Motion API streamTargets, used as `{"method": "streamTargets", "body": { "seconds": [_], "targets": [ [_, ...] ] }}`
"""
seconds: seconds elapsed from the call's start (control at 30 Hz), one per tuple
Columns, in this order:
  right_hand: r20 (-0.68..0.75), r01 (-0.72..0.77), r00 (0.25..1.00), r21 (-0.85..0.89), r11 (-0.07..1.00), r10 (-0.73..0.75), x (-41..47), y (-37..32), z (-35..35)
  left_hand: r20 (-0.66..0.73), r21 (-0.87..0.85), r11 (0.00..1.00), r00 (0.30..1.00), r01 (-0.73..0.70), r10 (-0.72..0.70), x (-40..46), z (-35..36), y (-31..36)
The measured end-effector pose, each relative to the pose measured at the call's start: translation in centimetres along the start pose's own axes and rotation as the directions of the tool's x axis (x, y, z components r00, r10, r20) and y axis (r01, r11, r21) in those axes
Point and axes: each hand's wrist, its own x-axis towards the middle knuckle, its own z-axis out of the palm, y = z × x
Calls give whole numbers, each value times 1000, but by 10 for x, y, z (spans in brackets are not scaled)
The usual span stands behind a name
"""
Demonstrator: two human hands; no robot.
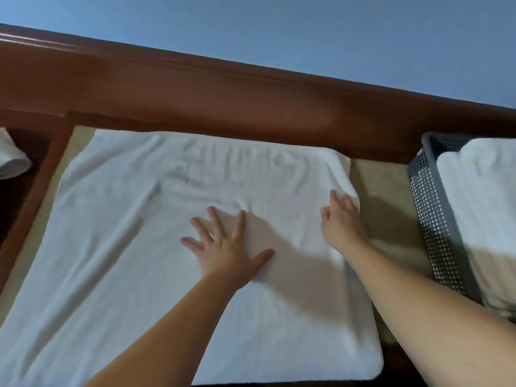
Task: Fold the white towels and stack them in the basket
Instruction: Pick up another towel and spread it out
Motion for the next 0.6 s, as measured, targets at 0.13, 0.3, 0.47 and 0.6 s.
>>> {"method": "streamTargets", "body": {
  "seconds": [0.13, 0.3, 0.47, 0.6],
  "targets": [
    [-198, -122, 967, 195, 973, 161, 60, 10, -17, -19, 19, 998, 998, 58, -57, 21, 0, 30],
    [-182, -187, 949, 336, 923, 258, 128, 16, -29, -58, 31, 995, 994, 95, -93, 22, 4, 36],
    [32, -280, 943, 611, 741, 331, 156, 22, -42, -62, 56, 993, 993, 104, -101, 24, 4, 39],
    [57, -281, 942, 670, 687, 330, 165, 33, -55, -76, 54, 993, 992, 107, -102, 24, 4, 40]
  ]
}}
